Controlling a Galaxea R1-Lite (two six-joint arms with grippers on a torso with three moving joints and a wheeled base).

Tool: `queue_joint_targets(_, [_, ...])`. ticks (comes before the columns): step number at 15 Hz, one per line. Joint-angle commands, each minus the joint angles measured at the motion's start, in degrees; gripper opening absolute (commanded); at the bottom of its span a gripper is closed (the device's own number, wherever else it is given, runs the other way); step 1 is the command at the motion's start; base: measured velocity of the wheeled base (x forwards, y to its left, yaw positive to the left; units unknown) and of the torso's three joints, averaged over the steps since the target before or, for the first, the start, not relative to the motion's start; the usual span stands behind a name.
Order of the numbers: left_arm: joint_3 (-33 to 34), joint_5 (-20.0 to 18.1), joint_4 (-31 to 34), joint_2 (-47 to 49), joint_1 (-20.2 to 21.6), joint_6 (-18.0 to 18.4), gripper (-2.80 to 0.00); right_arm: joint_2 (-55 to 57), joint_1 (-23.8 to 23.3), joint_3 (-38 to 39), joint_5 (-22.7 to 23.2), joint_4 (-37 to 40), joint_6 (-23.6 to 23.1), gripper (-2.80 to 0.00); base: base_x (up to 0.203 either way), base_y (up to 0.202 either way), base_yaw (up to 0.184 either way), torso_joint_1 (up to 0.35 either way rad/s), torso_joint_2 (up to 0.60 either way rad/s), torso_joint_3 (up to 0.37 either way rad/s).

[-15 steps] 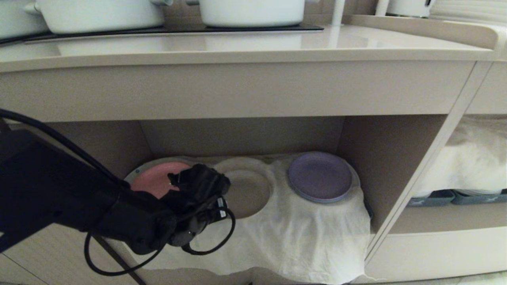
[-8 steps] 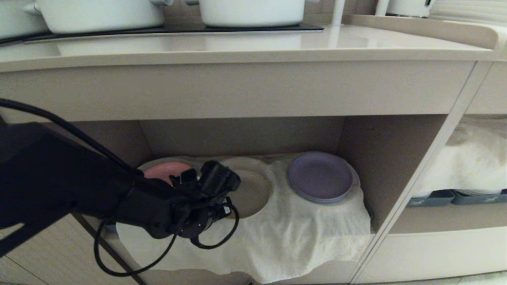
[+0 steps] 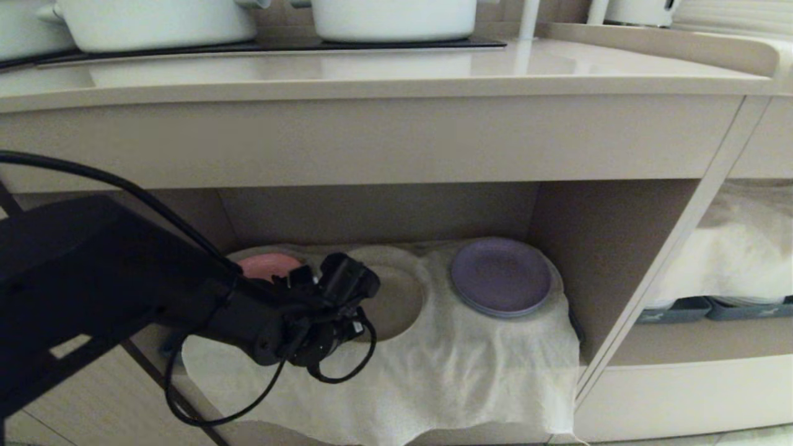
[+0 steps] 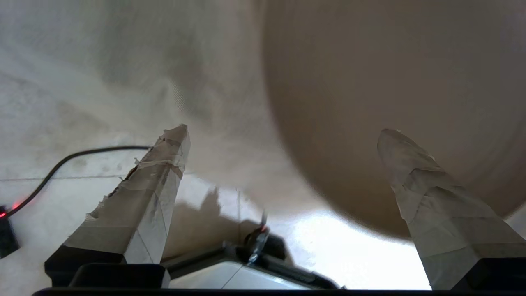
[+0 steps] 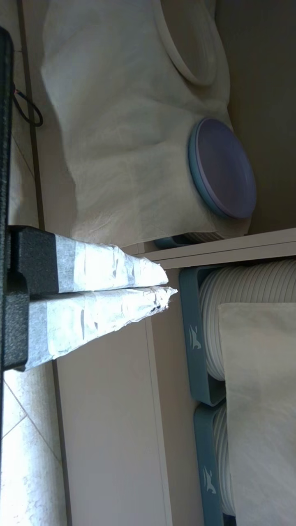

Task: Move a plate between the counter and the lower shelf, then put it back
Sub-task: Pick up the plate in the cupboard

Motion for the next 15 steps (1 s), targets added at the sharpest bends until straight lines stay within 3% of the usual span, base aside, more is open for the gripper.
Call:
queue_joint_targets(1, [-1.9,0.1,0.0,1.2,0.6,-0.3,0.00,0.0,0.0,0.0,0.0,0.0,0.0,-2.80,0.000,0.000,0.000,0.000,0.00,0.000])
queue_joint_targets(15, [-7.1,0.1,0.2,6.0,2.3,-0.2,0.00,0.0,0.0,0.0,0.0,0.0,0.0,-2.80,0.000,0.000,0.000,0.000,0.00,0.000])
